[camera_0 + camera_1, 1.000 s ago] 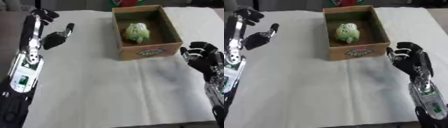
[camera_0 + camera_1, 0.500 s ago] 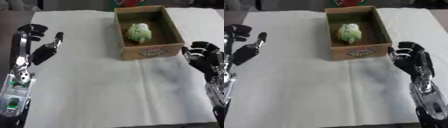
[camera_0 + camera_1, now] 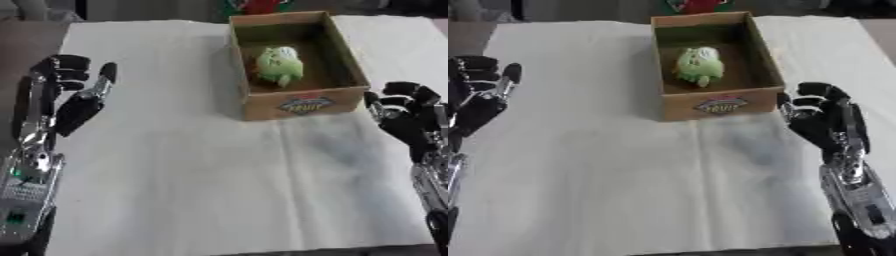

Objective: Pick up objects on the table and place them in the box.

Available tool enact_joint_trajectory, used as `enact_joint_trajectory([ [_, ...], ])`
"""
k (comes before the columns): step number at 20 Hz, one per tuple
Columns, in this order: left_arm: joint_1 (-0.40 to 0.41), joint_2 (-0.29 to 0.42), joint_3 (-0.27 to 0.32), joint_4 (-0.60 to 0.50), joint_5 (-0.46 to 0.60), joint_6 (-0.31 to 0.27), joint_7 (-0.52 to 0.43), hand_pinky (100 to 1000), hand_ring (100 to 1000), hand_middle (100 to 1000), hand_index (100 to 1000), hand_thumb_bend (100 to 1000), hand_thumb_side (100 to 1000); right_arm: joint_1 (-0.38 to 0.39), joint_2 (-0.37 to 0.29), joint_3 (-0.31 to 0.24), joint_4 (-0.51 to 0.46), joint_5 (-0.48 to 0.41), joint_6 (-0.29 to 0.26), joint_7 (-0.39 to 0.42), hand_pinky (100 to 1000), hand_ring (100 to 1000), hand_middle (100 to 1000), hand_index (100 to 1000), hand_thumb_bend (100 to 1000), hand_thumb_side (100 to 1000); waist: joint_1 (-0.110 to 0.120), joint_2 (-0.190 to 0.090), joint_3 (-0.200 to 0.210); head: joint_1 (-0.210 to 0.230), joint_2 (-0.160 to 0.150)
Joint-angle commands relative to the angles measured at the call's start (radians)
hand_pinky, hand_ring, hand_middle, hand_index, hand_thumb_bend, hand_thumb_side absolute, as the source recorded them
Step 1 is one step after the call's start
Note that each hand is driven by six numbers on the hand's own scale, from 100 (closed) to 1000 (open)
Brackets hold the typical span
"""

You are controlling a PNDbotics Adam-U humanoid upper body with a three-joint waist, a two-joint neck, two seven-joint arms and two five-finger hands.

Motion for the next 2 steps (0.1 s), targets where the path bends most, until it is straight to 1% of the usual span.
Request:
enact_joint_trajectory([
  [1, -0.003, 0.028, 0.012, -0.004, 0.06, -0.02, 0.012, 670, 645, 585, 648, 465, 364, -0.008, -0.016, -0.008, -0.022, -0.003, 0.0, -0.005, 576, 617, 599, 643, 386, 100, -0.001, -0.017, 0.0, 0.0, -0.001],
  [2, -0.002, 0.03, 0.012, -0.002, 0.079, -0.024, 0.016, 671, 644, 584, 647, 464, 364, -0.007, -0.016, -0.008, -0.022, -0.003, 0.0, -0.005, 576, 617, 599, 643, 386, 100, 0.0, -0.017, 0.0, -0.001, 0.0],
])
